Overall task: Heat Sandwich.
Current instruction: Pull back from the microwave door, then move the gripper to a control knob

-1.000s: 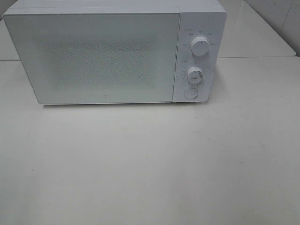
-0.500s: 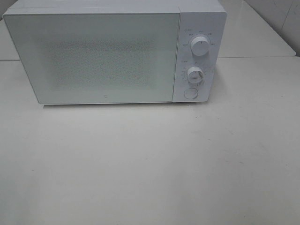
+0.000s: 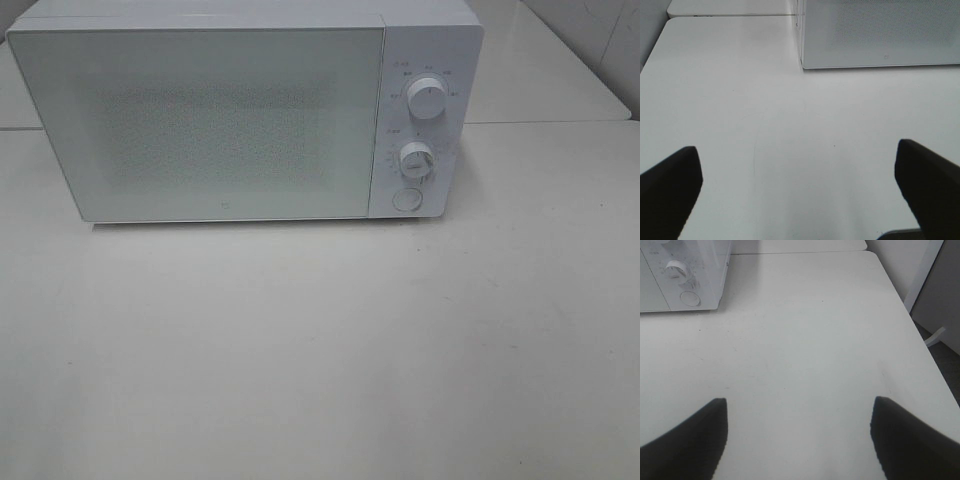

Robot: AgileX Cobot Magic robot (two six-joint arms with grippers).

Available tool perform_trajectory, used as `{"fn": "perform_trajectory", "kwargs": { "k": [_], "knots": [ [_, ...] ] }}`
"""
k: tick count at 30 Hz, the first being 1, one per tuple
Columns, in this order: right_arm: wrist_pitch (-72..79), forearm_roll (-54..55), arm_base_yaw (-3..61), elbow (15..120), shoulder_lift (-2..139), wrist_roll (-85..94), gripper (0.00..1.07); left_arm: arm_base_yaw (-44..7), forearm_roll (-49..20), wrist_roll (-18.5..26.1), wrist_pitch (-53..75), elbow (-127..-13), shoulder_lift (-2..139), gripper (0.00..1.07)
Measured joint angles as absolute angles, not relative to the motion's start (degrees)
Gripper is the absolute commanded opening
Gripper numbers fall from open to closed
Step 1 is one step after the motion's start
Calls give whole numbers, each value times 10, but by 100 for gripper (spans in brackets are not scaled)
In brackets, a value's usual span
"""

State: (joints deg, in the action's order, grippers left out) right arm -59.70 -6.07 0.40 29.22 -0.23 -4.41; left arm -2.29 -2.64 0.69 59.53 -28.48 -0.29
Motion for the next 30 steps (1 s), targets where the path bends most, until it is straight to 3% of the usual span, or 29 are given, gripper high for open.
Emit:
{"fn": "perform_trajectory", "kwargs": {
  "k": [13,30],
  "knots": [
    [-596,-58,4,298,3,-44,76,-23,-26,7,595,-285,-3,104],
    [-430,-48,4,321,136,-44,82,-23,-26,7,595,-285,-3,104]
  ]
}}
